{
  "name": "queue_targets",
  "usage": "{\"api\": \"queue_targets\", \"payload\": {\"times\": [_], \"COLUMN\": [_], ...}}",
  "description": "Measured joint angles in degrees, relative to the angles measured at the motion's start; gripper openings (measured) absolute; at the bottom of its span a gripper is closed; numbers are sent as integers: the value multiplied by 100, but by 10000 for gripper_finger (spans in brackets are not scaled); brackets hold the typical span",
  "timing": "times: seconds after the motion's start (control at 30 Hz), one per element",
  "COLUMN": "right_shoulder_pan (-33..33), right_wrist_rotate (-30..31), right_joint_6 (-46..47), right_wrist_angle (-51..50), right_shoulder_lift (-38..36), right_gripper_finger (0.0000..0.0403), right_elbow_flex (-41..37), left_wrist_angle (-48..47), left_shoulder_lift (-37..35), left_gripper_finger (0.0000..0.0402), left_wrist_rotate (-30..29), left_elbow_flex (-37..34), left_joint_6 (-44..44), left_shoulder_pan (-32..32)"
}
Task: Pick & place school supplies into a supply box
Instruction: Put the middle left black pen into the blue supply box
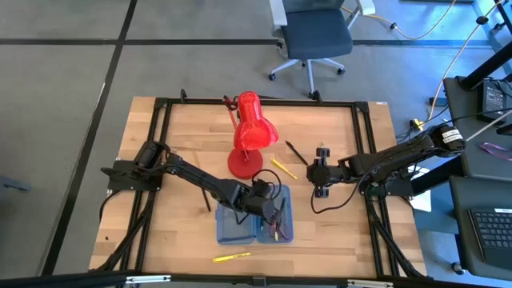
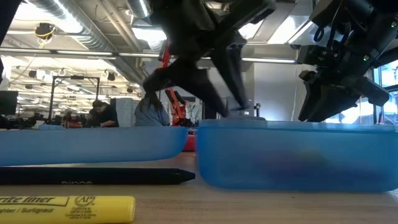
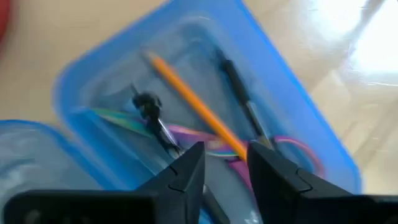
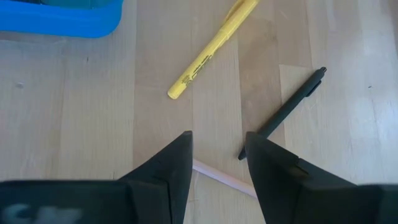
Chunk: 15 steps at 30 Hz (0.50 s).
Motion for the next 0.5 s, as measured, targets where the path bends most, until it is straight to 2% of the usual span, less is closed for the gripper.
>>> {"api": "queue_targets", "payload": {"times": [0.1, 0.27, 0.43, 0.5], "right_shoulder_pan": [0, 0, -4, -4], "right_wrist_rotate": [-1, -35, -40, -40], "right_joint_6": [8, 17, 18, 17], "right_wrist_angle": [-3, -5, 0, 17], "right_shoulder_lift": [0, 0, 0, 0], "right_gripper_finger": [152, 152, 152, 152], "right_elbow_flex": [-2, 0, 0, 0], "left_wrist_angle": [-680, -2588, -3255, -3462], "left_shoulder_lift": [-348, -836, -920, -918], "left_gripper_finger": [130, 136, 134, 133], "left_wrist_rotate": [-273, -778, -917, -897], "left_elbow_flex": [2, 8, 6, 6], "left_joint_6": [-235, -1650, -2091, -2563], "left_shoulder_pan": [-46, -364, -838, -973]}}
